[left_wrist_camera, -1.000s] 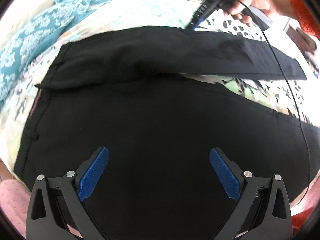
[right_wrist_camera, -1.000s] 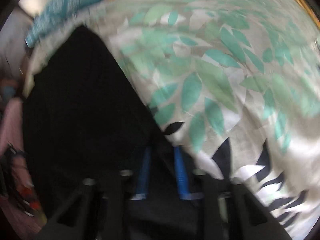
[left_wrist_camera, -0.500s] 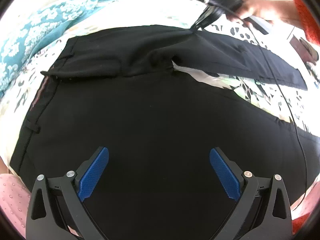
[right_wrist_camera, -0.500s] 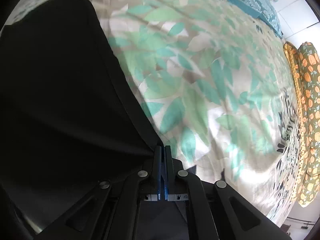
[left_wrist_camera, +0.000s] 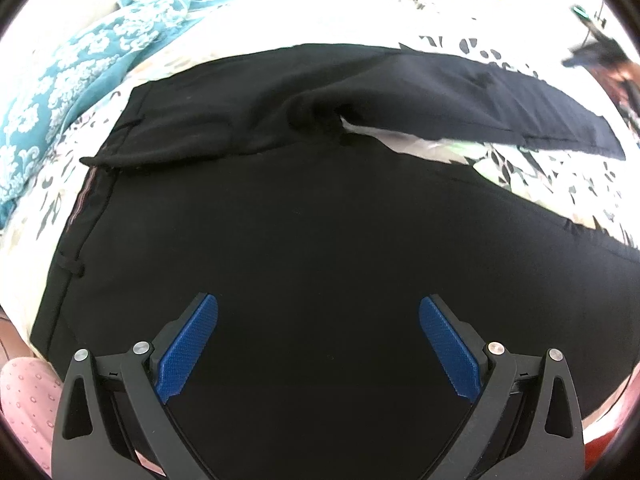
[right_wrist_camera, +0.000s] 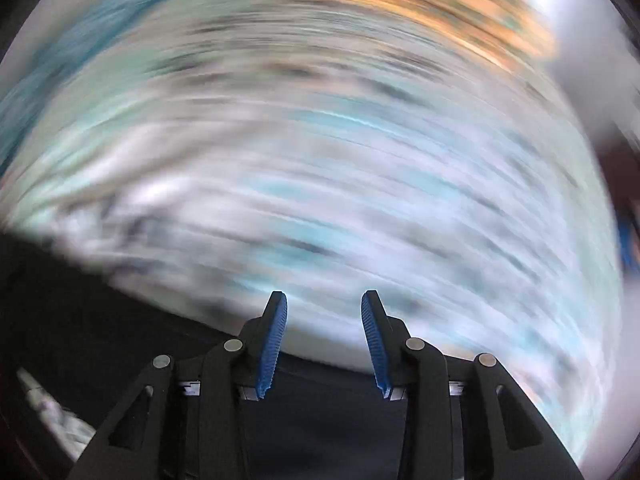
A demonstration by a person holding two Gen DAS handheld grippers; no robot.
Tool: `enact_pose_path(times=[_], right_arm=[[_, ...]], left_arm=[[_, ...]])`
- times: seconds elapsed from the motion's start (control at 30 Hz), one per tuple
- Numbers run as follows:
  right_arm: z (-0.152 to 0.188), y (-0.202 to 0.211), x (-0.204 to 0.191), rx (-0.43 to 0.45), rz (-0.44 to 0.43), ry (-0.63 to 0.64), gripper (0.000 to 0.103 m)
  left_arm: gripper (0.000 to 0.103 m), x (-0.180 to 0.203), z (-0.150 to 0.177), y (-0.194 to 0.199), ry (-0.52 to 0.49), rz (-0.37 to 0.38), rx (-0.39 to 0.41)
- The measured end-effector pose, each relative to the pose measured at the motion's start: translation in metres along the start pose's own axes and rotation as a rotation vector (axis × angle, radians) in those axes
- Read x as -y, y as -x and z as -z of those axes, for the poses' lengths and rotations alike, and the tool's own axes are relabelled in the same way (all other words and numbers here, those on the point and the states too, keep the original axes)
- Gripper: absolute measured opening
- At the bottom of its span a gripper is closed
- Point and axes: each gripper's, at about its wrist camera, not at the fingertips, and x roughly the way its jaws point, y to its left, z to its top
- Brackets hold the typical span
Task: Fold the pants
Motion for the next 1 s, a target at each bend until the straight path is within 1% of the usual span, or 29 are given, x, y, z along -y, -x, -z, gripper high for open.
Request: enact_pose_path(times=[0.07, 0.1, 0.17, 0.2, 0.3, 0.37, 0.4, 0.43, 0.47, 0.5, 0.53, 0.57, 0.63, 0.67, 0.7, 0.77, 0.83, 0.87, 0.9, 0.93, 0.97, 1.0], right_arm=[[0.017, -0.004, 0.073, -0.046, 0.048, -0.160, 0.038], [0.030, -0.006, 0.102, -0.060, 0.063, -0.224, 0.038], [0.049, -0.010, 0.136, -0.074, 0.043, -0.293, 0.038], [0.051, -0.015, 0.141, -0.073, 0.028, -0.309, 0.038], [0.053, -0.027, 0.143, -0.046, -0.009, -0.290, 0.038], [0.055, -0.039, 0.124, -0.038, -0.046, -0.268, 0.038], [0.056, -0.048, 0.109, -0.066, -0.069, -0.247, 0.035], [0.059, -0.054, 0.103, -0.091, -0.092, -0.228, 0.015], [0.055, -0.055, 0.097, -0.100, -0.089, -0.194, 0.015], [0.051, -0.052, 0.091, -0.105, -0.069, -0.139, 0.013], [0.044, -0.047, 0.084, -0.087, -0.019, -0.096, 0.013], [0.037, -0.036, 0.081, -0.040, 0.032, -0.064, 0.013], [0.019, -0.011, 0.077, 0.106, 0.112, -0.060, 0.013], [0.015, -0.009, 0.075, 0.129, 0.126, -0.067, 0.013], [0.008, -0.013, 0.067, 0.138, 0.161, -0.058, 0.013], [0.003, -0.034, 0.052, 0.108, 0.218, -0.028, 0.013], [0.015, -0.062, 0.046, 0.050, 0.256, -0.043, 0.014], [0.022, -0.070, 0.048, 0.033, 0.271, -0.070, 0.014], [0.030, -0.068, 0.051, 0.060, 0.284, -0.106, 0.020], [0.040, -0.059, 0.055, 0.085, 0.314, -0.137, 0.038], [0.046, -0.049, 0.057, 0.109, 0.331, -0.174, 0.048], [0.053, -0.033, 0.057, 0.150, 0.320, -0.211, 0.060]], left_arm=[[0.101, 0.004, -0.002, -0.002, -0.009, -0.006, -0.008], [0.101, 0.007, -0.002, -0.003, -0.013, -0.010, -0.011], [0.101, 0.013, -0.003, -0.006, -0.025, -0.018, -0.020], [0.101, 0.016, -0.003, -0.007, -0.032, -0.024, -0.024], [0.101, 0.025, -0.004, -0.007, -0.054, -0.045, -0.031], [0.101, 0.032, -0.004, -0.006, -0.074, -0.056, -0.031], [0.101, 0.035, -0.004, -0.005, -0.085, -0.063, -0.031], [0.101, 0.036, -0.004, -0.005, -0.092, -0.068, -0.030], [0.101, 0.038, -0.005, -0.005, -0.100, -0.073, -0.030], [0.101, 0.040, -0.005, -0.005, -0.105, -0.075, -0.030], [0.101, 0.041, -0.005, -0.006, -0.109, -0.076, -0.030], [0.101, 0.043, -0.005, -0.005, -0.109, -0.075, -0.029], [0.101, 0.044, -0.007, -0.005, -0.103, -0.070, -0.021], [0.101, 0.045, -0.008, -0.004, -0.099, -0.067, -0.018], [0.101, 0.046, -0.009, -0.004, -0.098, -0.064, -0.017], [0.101, 0.046, -0.008, -0.003, -0.106, -0.068, -0.022], [0.101, 0.046, -0.005, 0.000, -0.106, -0.091, -0.021], [0.101, 0.044, -0.004, 0.000, -0.099, -0.099, -0.025], [0.101, 0.042, -0.004, 0.000, -0.090, -0.108, -0.032], [0.101, 0.036, -0.004, 0.001, -0.076, -0.114, -0.033], [0.101, 0.032, -0.006, 0.001, -0.064, -0.123, -0.028], [0.101, 0.025, -0.008, 0.001, -0.048, -0.140, -0.019]])
